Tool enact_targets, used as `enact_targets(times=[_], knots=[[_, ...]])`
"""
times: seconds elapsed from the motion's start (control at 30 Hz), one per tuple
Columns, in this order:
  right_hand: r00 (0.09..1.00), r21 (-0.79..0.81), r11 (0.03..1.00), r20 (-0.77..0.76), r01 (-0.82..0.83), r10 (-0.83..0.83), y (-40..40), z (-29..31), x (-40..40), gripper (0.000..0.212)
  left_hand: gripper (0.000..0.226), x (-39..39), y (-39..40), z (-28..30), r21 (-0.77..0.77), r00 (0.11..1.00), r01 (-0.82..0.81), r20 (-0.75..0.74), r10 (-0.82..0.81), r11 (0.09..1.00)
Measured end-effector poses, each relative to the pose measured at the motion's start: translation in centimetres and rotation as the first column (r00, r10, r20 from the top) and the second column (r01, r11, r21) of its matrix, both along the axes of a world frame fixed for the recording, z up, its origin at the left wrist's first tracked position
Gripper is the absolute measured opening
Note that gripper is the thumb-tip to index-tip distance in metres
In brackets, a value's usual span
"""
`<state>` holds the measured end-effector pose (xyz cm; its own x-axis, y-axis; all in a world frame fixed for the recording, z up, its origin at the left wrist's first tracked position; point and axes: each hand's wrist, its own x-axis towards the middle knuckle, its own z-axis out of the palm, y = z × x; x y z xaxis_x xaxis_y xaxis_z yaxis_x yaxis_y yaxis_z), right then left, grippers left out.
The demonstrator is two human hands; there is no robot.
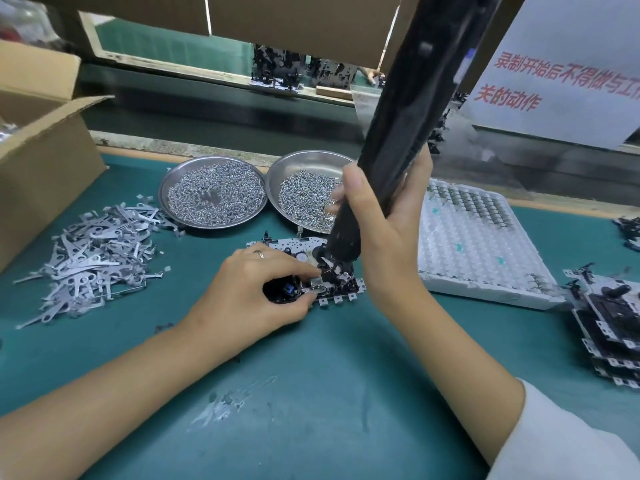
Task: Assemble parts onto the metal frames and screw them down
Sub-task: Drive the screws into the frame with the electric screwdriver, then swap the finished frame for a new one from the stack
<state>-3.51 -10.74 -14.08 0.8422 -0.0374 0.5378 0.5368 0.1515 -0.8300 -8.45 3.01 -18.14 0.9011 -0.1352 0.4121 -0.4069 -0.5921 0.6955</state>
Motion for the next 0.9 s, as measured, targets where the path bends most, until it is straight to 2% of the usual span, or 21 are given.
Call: enact_targets(times=[0.07,0.13,0.17,0.2,0.23,0.27,0.3,0.33,0.37,0.5,0.57,0.67,0.77,0.9], knots=[[0.986,0.014,0.987,0.041,0.162,-0.163,-0.6,-0.7,-0.4,0.043,0.03,0.0,0.2,0.0,-0.068,1.0,0.004,0.003,-0.004,0.998],[0.936,0.019,0.936,0.009,0.351,-0.351,-1.3,-1.6,-1.2,0.024,0.027,0.1,0.5,0.0,-0.193,0.999,-0.036,0.008,0.039,0.98],[0.924,-0.057,0.923,-0.022,0.38,-0.382,-1.5,-2.2,-1.7,0.022,0.023,0.2,0.6,0.0,-0.239,0.997,-0.075,0.014,0.081,0.968],[0.926,-0.213,0.909,-0.039,0.359,-0.375,-1.4,-2.9,-2.3,0.025,0.019,0.4,0.8,0.0,-0.274,0.992,-0.117,0.019,0.127,0.955],[0.932,-0.437,0.842,-0.022,0.317,-0.362,-1.1,-3.5,-3.0,0.033,0.017,0.6,0.9,-0.1,-0.31,0.985,-0.155,0.018,0.169,0.938],[0.942,-0.648,0.715,0.011,0.262,-0.335,-0.5,-3.9,-3.6,0.048,0.017,0.8,1.1,-0.1,-0.355,0.979,-0.186,0.009,0.203,0.916],[0.951,-0.788,0.575,0.04,0.22,-0.308,0.1,-4.2,-3.9,0.064,0.018,1.0,1.2,-0.2,-0.402,0.974,-0.209,-0.007,0.225,0.891],[0.955,-0.863,0.47,0.044,0.185,-0.295,1.0,-4.3,-4.0,0.077,0.02,1.1,1.2,-0.2,-0.44,0.97,-0.226,-0.021,0.242,0.869],[0.956,-0.901,0.407,0.029,0.152,-0.293,1.8,-4.1,-3.9,0.086,0.023,1.3,1.3,-0.3,-0.461,0.967,-0.238,-0.027,0.254,0.855],[0.954,-0.967,0.246,-0.013,0.065,-0.301,3.5,-4.3,-2.8,0.103,0.024,1.5,1.3,-0.5,-0.473,0.962,-0.246,-0.01,0.274,0.846],[0.951,-0.972,0.228,-0.02,0.054,-0.31,3.6,-4.4,-2.5,0.105,0.024,1.5,1.4,-0.6,-0.469,0.961,-0.241,0.004,0.275,0.85],[0.952,-0.952,0.291,0.0,0.093,-0.305,3.1,-4.2,-2.6,0.103,0.024,1.3,1.5,-0.7,-0.465,0.963,-0.227,0.023,0.268,0.856],[0.965,-0.952,0.303,-0.029,0.053,-0.26,1.7,-3.2,-3.7,0.102,0.029,1.1,1.6,-0.8,-0.467,0.966,-0.214,0.031,0.258,0.858],[0.984,-0.933,0.353,0.004,0.068,-0.178,-2.0,-0.9,-6.1,0.089,0.024,1.1,1.7,-1.0,-0.448,0.966,-0.194,0.067,0.249,0.873]])
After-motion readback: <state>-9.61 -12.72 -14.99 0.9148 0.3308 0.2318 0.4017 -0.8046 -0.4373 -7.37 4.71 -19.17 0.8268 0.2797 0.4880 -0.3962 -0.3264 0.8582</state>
